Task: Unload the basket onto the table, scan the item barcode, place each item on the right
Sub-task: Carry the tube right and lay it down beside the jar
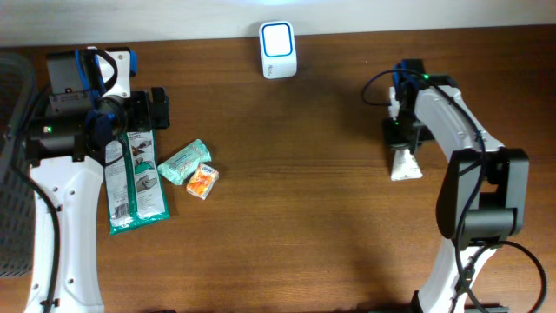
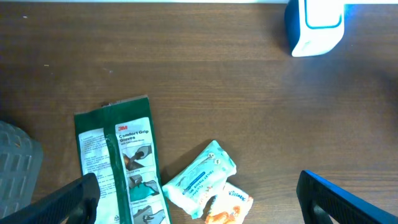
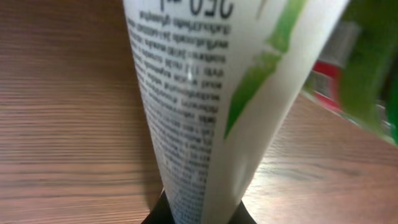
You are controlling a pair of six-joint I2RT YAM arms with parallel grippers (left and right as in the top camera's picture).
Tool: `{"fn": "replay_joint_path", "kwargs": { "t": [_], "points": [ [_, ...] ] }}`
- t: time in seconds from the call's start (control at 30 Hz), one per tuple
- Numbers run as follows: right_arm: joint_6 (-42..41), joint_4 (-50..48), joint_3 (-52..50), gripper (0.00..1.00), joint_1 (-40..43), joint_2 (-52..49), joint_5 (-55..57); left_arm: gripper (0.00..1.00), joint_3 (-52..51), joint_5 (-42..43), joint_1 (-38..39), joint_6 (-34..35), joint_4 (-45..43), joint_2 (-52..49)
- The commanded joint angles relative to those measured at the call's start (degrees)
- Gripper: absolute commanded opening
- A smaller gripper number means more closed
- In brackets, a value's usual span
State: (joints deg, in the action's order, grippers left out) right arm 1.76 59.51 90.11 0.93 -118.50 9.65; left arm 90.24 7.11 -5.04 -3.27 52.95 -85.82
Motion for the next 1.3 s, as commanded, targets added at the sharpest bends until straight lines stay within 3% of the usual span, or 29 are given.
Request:
{"fn": "replay_joint_path", "kwargs": {
  "t": [0.0,0.07,0.17,0.33,0.5,0.9,1.03,1.27],
  "points": [
    [-0.1,-0.4,-0.3,0.33,2.1,0.7,2.2,0.99,0.7,0.6,0.0,-0.5,-0.1,-0.1],
    [-0.1,-0.5,-0.2,0.51,2.3,0.7,2.1,0.99,0.7,0.6,0.0,-0.5,-0.1,-0.1],
    [-0.2,0.1,1.4,0.56,2.0,0.7,-0.6,0.99,0.7,0.6,0.0,-0.5,-0.1,-0.1],
    [-2.3,3.3,9.1,0.55,-0.9,0.8,-20.1,0.99,0.7,0.6,0.0,-0.5,-0.1,-0.1],
    [-6.5,-1.4,10.9,0.55,-8.7,0.7,-29.9,0.99,0.7,0.6,0.0,-0.5,-0.1,-0.1],
    [-29.7,-19.5,10.8,0.55,-29.2,-5.1,-30.0,0.99,0.7,0.6,0.0,-0.5,-0.1,-0.1],
    [-35.5,-25.2,10.8,0.45,-34.4,-9.0,-30.0,0.99,0.7,0.6,0.0,-0.5,-0.1,-0.1],
    [-36.8,-32.3,10.8,0.44,-40.7,-14.1,-30.0,0.99,0.7,0.6,0.0,-0.5,-0.1,-0.1]
  ]
}}
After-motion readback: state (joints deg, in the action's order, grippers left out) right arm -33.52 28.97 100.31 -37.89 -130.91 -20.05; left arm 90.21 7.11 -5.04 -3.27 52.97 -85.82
